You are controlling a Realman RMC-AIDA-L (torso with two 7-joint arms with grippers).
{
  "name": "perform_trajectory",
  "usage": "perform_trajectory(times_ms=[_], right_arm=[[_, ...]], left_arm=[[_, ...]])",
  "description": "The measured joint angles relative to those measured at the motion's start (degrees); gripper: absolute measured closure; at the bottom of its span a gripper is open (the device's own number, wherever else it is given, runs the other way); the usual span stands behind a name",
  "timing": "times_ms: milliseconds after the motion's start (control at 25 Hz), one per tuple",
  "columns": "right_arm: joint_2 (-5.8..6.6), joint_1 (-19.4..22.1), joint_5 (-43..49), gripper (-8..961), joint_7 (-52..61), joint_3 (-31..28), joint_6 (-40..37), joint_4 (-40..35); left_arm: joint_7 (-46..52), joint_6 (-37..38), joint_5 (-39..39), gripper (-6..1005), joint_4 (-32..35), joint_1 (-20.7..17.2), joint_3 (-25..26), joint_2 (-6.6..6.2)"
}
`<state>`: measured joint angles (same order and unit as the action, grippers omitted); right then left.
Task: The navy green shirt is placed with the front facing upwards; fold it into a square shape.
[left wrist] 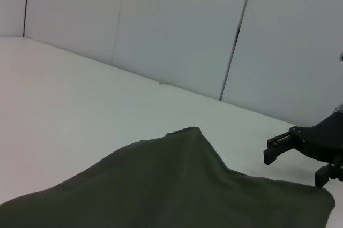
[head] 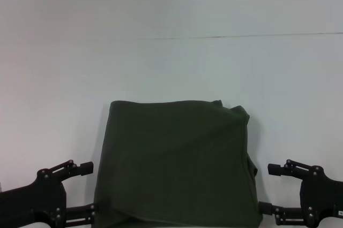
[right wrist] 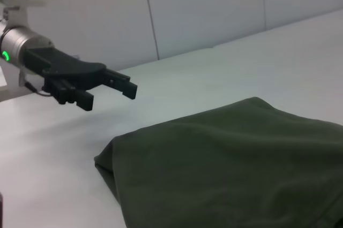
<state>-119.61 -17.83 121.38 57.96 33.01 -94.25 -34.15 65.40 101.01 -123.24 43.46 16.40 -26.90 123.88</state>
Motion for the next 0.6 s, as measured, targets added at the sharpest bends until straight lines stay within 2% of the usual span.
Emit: perform_trajectory(times_ms=[600], right_arm=[[-0.1,0.12,-0.44,28,-4.39,-0.26,-0.82,-0.5]], left_arm=[[0.09,-0.33,0.1,95,-0.06,0.38,0.05,0.05]])
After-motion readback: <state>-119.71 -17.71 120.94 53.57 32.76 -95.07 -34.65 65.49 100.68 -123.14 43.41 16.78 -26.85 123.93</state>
